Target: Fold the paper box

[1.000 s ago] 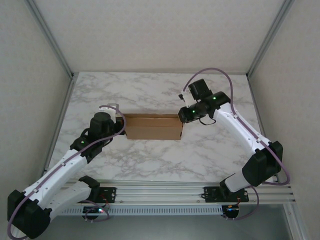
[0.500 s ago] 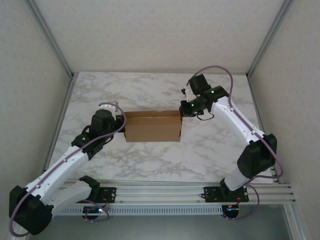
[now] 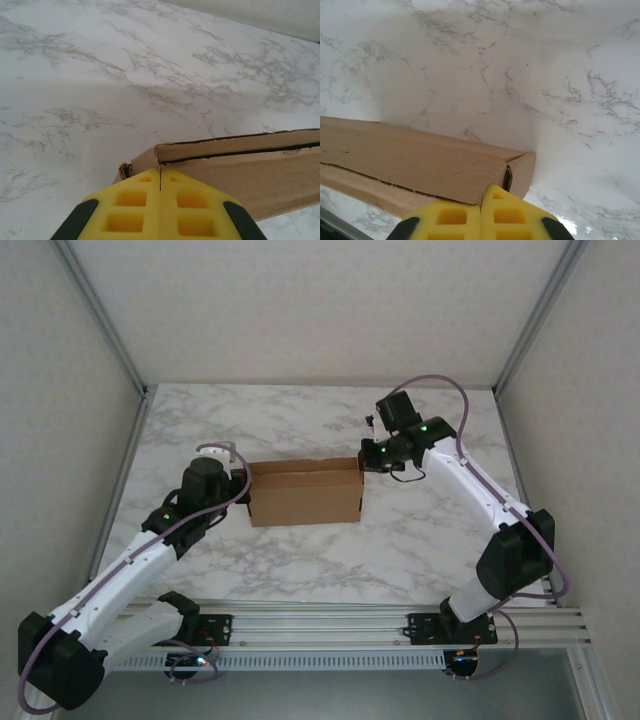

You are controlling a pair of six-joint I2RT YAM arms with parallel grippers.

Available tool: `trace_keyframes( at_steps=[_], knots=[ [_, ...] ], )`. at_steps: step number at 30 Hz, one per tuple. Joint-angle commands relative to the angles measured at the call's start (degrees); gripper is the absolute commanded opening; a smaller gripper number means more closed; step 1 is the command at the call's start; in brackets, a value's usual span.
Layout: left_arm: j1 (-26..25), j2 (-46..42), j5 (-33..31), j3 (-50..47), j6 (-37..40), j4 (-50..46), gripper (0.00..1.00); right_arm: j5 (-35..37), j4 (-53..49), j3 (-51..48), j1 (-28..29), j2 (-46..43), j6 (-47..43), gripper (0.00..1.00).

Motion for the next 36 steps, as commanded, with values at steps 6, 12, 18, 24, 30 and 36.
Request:
trace_keyframes(
  at_steps=[6, 12, 18, 24, 30, 36],
  knots=[
    [-0.1, -2.0, -0.7, 1.6, 1.5, -2.1, 0.00, 5.6, 2.4, -6.8, 3.3, -5.2, -1.6, 0.00],
    [0.0, -3.0, -3.4, 1.6, 3.5, -3.3, 0.00, 7.8, 2.7, -8.8, 3.8, -6.3, -3.2, 0.00],
    [0.0, -3.9, -5.3, 0.7, 4.7, -3.5, 0.00, 8.5, 2.6, -9.2, 4.1, -6.8, -4.0, 0.00],
    [0.1, -4.8, -5.3, -1.1, 4.9, -2.3, 0.00, 8.1, 2.4, -9.0, 4.3, -6.9, -4.6, 0.00],
    [0.1, -5.0, -6.0, -0.1, 6.4, -2.9, 0.00, 7.9, 1.9, -8.9, 4.4, -6.9, -5.2, 0.00],
    [0.1, -4.7, -4.9, -0.8, 6.5, -2.4, 0.00, 7.7, 2.1, -9.0, 4.4, -6.7, -5.2, 0.01]
  ],
)
